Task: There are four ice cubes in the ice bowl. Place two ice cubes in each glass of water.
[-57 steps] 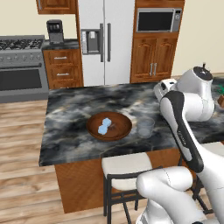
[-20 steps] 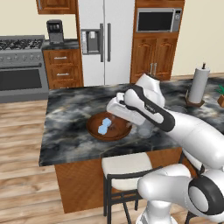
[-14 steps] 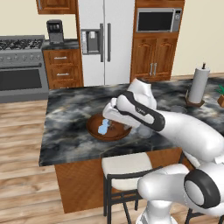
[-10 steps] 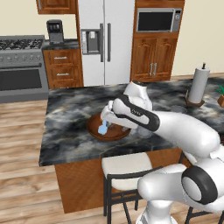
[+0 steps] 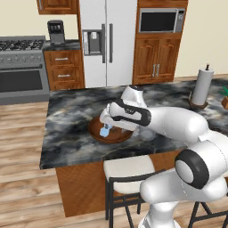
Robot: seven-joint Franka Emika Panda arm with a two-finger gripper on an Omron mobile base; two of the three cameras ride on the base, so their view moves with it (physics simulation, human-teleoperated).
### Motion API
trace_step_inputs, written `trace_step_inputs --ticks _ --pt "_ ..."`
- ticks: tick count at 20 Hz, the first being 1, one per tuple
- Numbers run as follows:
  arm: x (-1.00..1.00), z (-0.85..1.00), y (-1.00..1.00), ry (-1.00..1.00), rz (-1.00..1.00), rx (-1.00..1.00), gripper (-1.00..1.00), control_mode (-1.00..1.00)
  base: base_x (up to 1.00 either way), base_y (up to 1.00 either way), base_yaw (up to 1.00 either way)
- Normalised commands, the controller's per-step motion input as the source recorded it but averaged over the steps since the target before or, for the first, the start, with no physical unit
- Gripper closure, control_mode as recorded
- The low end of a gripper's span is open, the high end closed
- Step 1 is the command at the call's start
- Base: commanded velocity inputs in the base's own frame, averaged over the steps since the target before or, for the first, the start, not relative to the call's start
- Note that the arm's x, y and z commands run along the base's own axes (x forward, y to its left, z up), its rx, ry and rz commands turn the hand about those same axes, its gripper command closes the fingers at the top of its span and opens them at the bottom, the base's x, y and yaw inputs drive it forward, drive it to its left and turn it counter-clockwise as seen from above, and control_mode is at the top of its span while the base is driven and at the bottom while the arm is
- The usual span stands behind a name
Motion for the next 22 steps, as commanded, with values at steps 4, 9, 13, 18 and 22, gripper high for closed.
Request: trace_step_inputs --ticks 4,9,13,18,22 --pt "0.30 -0.26 0.00 0.00 0.00 -0.02 -1.00 -1.00 0.00 0.00 0.00" --pt "0.16 -0.38 0.05 0.00 0.00 -0.06 -1.00 -1.00 0.00 0.00 0.00" --pt "0.24 -0.21 0.08 -0.03 0.00 -0.02 -1.00 -1.00 0.00 0.00 0.00" --pt "0.33 -0.10 0.03 -0.04 0.00 0.00 -1.00 -1.00 0.00 0.00 0.00" --pt "0.33 -0.13 0.00 -0.03 -0.02 0.00 -1.00 -1.00 0.00 0.00 0.00"
